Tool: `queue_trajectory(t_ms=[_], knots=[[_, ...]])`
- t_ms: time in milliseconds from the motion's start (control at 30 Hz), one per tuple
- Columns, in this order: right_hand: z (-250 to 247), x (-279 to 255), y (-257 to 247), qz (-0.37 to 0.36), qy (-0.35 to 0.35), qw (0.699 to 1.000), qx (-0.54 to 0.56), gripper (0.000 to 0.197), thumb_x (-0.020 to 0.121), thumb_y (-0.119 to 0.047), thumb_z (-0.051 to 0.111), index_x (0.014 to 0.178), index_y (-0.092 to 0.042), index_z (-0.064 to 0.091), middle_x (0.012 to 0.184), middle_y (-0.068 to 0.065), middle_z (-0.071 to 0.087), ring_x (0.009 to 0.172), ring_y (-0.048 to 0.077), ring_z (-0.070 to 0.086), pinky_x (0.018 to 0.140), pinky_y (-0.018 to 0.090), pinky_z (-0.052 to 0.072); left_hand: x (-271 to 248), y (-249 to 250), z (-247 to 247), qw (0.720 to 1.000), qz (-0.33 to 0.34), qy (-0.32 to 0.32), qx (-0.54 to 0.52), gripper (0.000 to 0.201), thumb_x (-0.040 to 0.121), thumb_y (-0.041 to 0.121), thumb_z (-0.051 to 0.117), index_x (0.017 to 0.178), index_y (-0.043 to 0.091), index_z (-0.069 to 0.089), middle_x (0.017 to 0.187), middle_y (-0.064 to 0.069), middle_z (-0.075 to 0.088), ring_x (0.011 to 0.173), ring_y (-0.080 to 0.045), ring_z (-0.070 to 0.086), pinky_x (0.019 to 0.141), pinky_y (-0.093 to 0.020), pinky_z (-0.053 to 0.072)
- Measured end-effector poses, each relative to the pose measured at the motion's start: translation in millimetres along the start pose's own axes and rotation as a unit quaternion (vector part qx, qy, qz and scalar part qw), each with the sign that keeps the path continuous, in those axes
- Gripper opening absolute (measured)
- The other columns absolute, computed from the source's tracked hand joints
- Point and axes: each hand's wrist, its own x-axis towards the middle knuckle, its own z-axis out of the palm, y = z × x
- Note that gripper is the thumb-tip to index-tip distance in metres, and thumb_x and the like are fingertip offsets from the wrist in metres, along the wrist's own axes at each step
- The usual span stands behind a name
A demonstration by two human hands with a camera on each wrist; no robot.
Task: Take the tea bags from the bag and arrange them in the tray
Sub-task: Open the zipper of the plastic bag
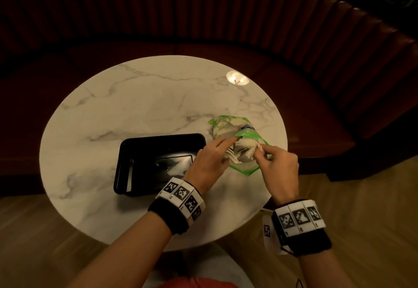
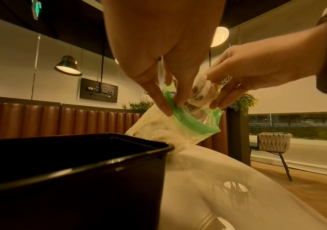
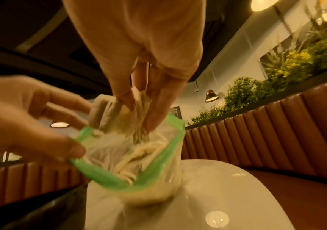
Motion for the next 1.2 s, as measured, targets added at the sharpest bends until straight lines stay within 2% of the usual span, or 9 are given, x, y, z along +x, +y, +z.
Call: queue_trajectory(t_ms=[100, 167, 300, 400, 567, 667, 767, 900, 1200], knots=[[-15.3, -0.3, -4.9, 0.022, -0.036, 0.997, 0.058, 0.019, 0.089, -0.028, 0.064, 0.092, -0.015, 0.078, 0.070, -0.001, 0.071, 0.068, 0.016, 0.068, 0.066, 0.042, 0.058, -0.6, -2.6, -2.2, 1.000, 0.006, 0.005, -0.026, 0.059, 0.080, -0.004, 0.065, 0.136, 0.011, 0.055, 0.129, -0.009, 0.061, 0.112, -0.030, 0.061, 0.087, -0.047, 0.053], [-23.5, -1.9, -8.9, 0.032, -0.060, 0.993, 0.098, 0.015, 0.088, -0.023, 0.066, 0.084, -0.012, 0.076, 0.065, 0.002, 0.069, 0.065, 0.020, 0.069, 0.064, 0.043, 0.060, -2.4, -4.5, -3.9, 0.999, 0.008, 0.004, -0.053, 0.055, 0.081, -0.005, 0.065, 0.133, 0.009, 0.057, 0.127, -0.010, 0.062, 0.111, -0.029, 0.061, 0.087, -0.045, 0.054], [-29.1, -9.8, -25.2, 0.065, -0.131, 0.962, 0.231, 0.012, 0.089, -0.012, 0.065, 0.091, -0.009, 0.076, 0.068, 0.007, 0.071, 0.065, 0.023, 0.070, 0.064, 0.035, 0.061, -11.7, -10.8, -10.4, 0.993, -0.025, -0.016, -0.111, 0.041, 0.083, 0.002, 0.068, 0.121, 0.008, 0.056, 0.114, -0.008, 0.063, 0.092, -0.024, 0.066, 0.080, -0.044, 0.055], [-19.9, -17.0, -36.2, 0.080, -0.175, 0.940, 0.283, 0.015, 0.091, -0.007, 0.060, 0.089, -0.005, 0.075, 0.075, 0.019, 0.071, 0.063, 0.023, 0.069, 0.062, 0.028, 0.059, -26.1, -19.5, -22.8, 0.994, -0.055, -0.024, -0.091, 0.045, 0.081, 0.012, 0.076, 0.119, 0.008, 0.051, 0.109, -0.008, 0.063, 0.081, -0.019, 0.065, 0.077, -0.038, 0.054], [0.6, -26.1, -49.9, 0.077, -0.217, 0.922, 0.310, 0.027, 0.094, -0.003, 0.056, 0.082, -0.019, 0.073, 0.065, 0.005, 0.071, 0.057, 0.016, 0.064, 0.055, 0.023, 0.056, -70.9, -50.5, -47.3, 0.995, -0.071, -0.022, 0.061, 0.043, 0.078, 0.035, 0.079, 0.112, 0.015, 0.062, 0.105, 0.002, 0.061, 0.094, -0.016, 0.050, 0.084, -0.037, 0.046], [17.0, -30.9, -58.8, 0.065, -0.234, 0.924, 0.296, 0.028, 0.093, -0.003, 0.056, 0.078, -0.020, 0.072, 0.059, 0.000, 0.068, 0.052, 0.010, 0.061, 0.049, 0.021, 0.050, -98.7, -68.1, -60.3, 0.980, -0.107, -0.057, 0.156, 0.046, 0.082, 0.046, 0.071, 0.122, 0.023, 0.061, 0.120, 0.006, 0.059, 0.114, -0.018, 0.047, 0.087, -0.032, 0.033], [29.0, -35.2, -63.7, 0.058, -0.234, 0.926, 0.290, 0.029, 0.092, -0.005, 0.057, 0.073, -0.022, 0.072, 0.055, -0.003, 0.066, 0.049, 0.007, 0.058, 0.047, 0.019, 0.044, -114.3, -75.8, -61.9, 0.976, -0.098, -0.047, 0.187, 0.036, 0.088, 0.035, 0.069, 0.122, 0.023, 0.064, 0.118, 0.004, 0.062, 0.113, -0.020, 0.052, 0.089, -0.034, 0.033], [44.6, -40.3, -72.2, 0.053, -0.250, 0.921, 0.295, 0.026, 0.092, -0.006, 0.058, 0.076, -0.020, 0.073, 0.060, -0.002, 0.069, 0.050, 0.010, 0.060, 0.048, 0.021, 0.045, -129.1, -79.1, -58.2, 0.980, -0.032, 0.013, 0.196, 0.025, 0.075, 0.011, 0.082, 0.097, 0.018, 0.075, 0.088, 0.003, 0.069, 0.083, -0.024, 0.065, 0.073, -0.035, 0.042], [62.8, -38.4, -75.9, 0.045, -0.277, 0.920, 0.275, 0.016, 0.091, -0.005, 0.059, 0.085, -0.004, 0.074, 0.067, 0.005, 0.070, 0.053, 0.009, 0.060, 0.049, 0.020, 0.045, -149.5, -66.6, -38.7, 0.984, 0.028, 0.003, 0.177, 0.032, 0.066, 0.015, 0.089, 0.096, 0.020, 0.076, 0.086, 0.003, 0.071, 0.074, -0.021, 0.064, 0.064, -0.035, 0.051]])
